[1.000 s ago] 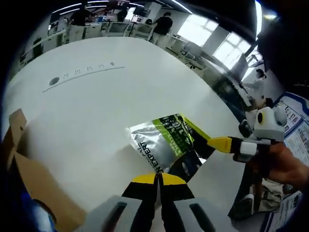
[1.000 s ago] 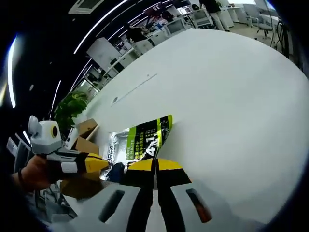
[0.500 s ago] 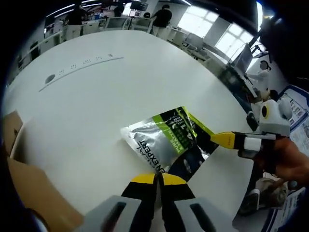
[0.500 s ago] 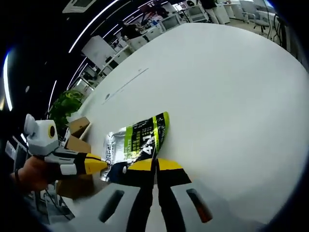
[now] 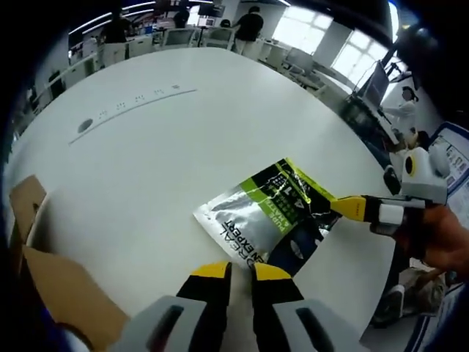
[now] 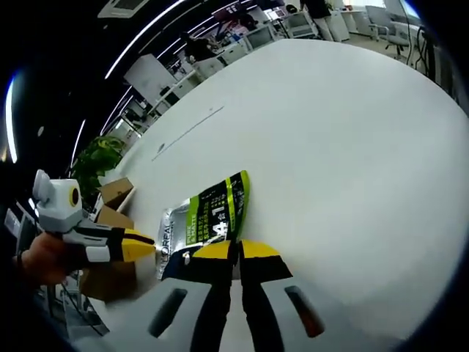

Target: Operate the shoe box by opening the lid, removing the specified soft item, and placing it in the target area until the item is outside and the box remains undamaged.

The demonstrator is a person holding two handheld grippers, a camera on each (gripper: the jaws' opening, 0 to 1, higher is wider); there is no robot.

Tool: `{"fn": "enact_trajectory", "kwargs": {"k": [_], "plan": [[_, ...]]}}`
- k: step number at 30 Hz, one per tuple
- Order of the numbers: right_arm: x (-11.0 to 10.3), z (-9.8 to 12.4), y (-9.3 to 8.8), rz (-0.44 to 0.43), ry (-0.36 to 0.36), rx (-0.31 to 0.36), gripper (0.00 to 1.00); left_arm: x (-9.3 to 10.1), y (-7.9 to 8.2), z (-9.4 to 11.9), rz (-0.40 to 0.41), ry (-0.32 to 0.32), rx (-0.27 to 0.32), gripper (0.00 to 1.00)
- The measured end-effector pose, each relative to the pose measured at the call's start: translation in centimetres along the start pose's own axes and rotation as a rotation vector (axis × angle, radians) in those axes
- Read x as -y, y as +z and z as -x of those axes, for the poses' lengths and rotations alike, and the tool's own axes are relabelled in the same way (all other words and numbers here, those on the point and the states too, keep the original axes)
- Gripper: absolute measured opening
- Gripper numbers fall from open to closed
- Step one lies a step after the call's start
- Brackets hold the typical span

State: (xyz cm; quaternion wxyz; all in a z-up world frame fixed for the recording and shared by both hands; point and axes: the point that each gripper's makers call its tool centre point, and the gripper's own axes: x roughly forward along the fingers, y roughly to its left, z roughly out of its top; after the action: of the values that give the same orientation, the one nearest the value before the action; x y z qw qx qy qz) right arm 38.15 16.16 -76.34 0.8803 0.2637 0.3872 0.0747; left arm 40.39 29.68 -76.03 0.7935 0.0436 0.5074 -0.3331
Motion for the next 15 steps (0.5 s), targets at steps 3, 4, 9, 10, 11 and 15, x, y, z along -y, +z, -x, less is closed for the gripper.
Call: {"fn": "enact_trajectory", "kwargs": {"k": [3, 4, 9, 10, 11, 15], "plan": [[0.1, 0.2, -0.1, 0.012, -0.013, -0.003, 0.06, -0.3, 0.2, 0.6, 0.002, 0.005, 0.015, 0.11], [0.1, 0.2, -0.1, 0.019, -0.02, -0.004, 0.07, -0.3, 0.3, 0.8, 0.002, 0.005, 0.02, 0.12], [0.0, 0.9, 0.0, 0.056, -0.028, -0.011, 0.08, -0.7, 1.0, 2.1, 0.017, 0.001, 0.07, 0.12], [0.0, 1.0, 0.1, 0.057, -0.027, -0.011, 0.08, -0.7, 1.0, 2.4, 0.017, 0.002, 0.075, 0.12], [-0.1, 1.2, 0.2, 0.059, -0.027, -0.01, 0.08, -0.8, 1.1, 2.6, 0.017, 0.003, 0.08, 0.12], [-0.3, 2.0, 0.6, 0.082, -0.034, -0.003, 0.07, -1.2, 1.3, 3.6, 0.034, -0.002, 0.11, 0.12]]}}
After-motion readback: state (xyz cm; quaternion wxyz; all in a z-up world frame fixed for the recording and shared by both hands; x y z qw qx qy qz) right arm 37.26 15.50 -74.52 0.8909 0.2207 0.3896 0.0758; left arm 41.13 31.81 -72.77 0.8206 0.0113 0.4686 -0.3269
